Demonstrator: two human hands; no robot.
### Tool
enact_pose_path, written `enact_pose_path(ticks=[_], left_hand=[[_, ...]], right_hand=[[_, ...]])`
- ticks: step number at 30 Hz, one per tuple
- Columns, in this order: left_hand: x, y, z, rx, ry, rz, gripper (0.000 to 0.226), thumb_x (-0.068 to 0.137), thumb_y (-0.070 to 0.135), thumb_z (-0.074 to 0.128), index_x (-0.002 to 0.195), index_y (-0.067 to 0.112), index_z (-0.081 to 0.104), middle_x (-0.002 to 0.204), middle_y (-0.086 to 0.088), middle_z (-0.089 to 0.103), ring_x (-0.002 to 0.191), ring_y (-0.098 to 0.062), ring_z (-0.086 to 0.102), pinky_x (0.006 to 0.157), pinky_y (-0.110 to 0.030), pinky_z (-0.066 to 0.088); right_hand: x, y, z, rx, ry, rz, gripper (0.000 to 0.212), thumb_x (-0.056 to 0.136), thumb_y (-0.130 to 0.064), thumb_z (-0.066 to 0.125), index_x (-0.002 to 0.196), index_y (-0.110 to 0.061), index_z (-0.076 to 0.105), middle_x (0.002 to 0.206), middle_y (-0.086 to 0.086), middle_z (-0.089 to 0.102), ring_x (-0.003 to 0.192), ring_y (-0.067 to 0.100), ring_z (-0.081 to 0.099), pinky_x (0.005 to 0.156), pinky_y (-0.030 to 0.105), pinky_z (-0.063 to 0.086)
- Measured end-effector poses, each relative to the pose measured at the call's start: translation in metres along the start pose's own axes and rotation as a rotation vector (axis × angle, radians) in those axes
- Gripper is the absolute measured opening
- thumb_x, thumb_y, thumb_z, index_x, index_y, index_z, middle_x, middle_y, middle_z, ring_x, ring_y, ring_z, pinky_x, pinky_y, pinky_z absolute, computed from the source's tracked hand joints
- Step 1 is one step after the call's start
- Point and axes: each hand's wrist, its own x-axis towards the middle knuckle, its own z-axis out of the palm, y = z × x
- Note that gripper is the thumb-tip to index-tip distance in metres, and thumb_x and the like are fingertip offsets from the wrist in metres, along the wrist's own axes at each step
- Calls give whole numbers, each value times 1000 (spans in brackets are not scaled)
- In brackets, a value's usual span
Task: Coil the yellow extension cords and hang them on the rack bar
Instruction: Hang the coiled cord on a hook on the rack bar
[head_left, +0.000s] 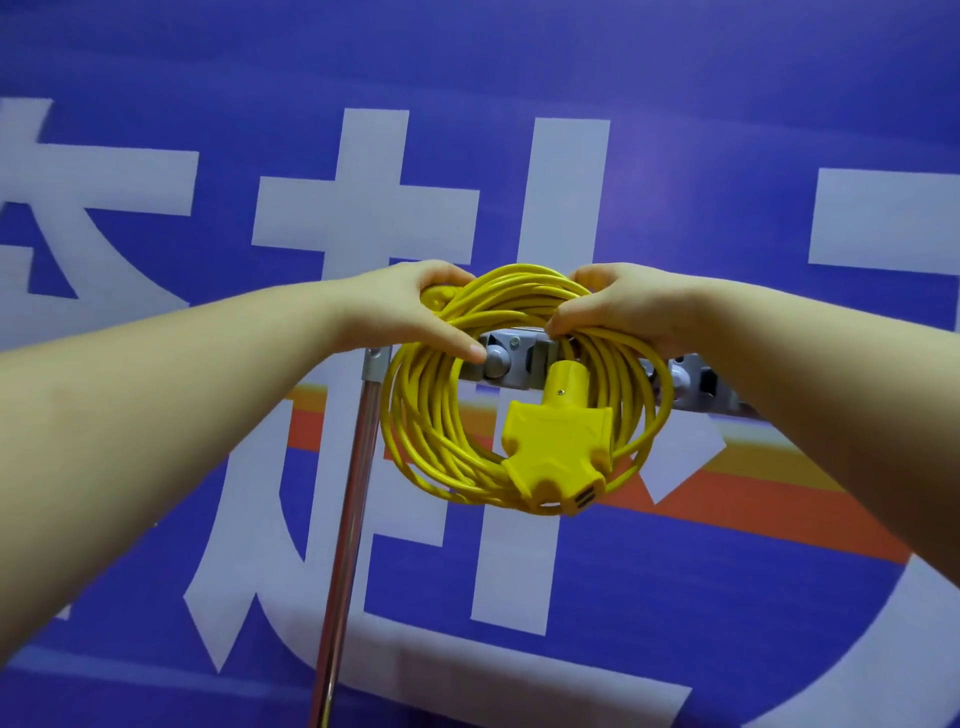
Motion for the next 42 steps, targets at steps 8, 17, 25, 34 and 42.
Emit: enact_pose_path(ticks=[8, 17, 25, 34, 42], left_hand=[[-2, 3, -5, 103, 22, 54, 62, 78, 9, 70, 131, 26, 43, 102, 9, 55, 92, -12, 59, 68, -18, 49], [4, -1, -11, 26, 11, 35, 65, 77, 18, 73, 134, 32, 44, 113, 9, 53, 105, -14, 54, 67, -16, 49], [7, -6, -4, -35, 21, 40, 65, 76, 21, 73, 133, 34, 44, 103, 18, 56, 90, -2, 56, 61, -9, 47], [6, -5, 0, 22, 76, 66, 62, 78, 23, 71, 135, 27, 45, 113, 7, 56, 103, -14, 56, 78, -22, 49], [1, -11, 5, 25, 53, 63, 58, 83, 28, 65, 136, 34, 41, 117, 12, 52, 105, -8, 51, 69, -10, 42]], right_hand=[[0, 0, -2, 39, -6, 1, 30, 84, -22, 66, 111, -16, 54, 98, 9, 65, 84, 25, 66, 67, 31, 57], [2, 3, -2, 25, 15, 9, 30, 84, -19, 67, 110, -19, 53, 96, 8, 64, 78, 21, 66, 54, 23, 56], [7, 4, -8, -130, 70, -27, 45, 78, -22, 73, 112, -30, 46, 100, 6, 60, 82, 21, 64, 64, 26, 55], [8, 9, -5, -228, 94, -43, 50, 78, -25, 73, 120, -29, 45, 104, 5, 61, 83, 20, 64, 66, 27, 54], [-7, 17, -9, -288, 40, -45, 36, 80, -51, 60, 108, -28, 62, 113, -4, 64, 107, 15, 56, 88, 30, 41]])
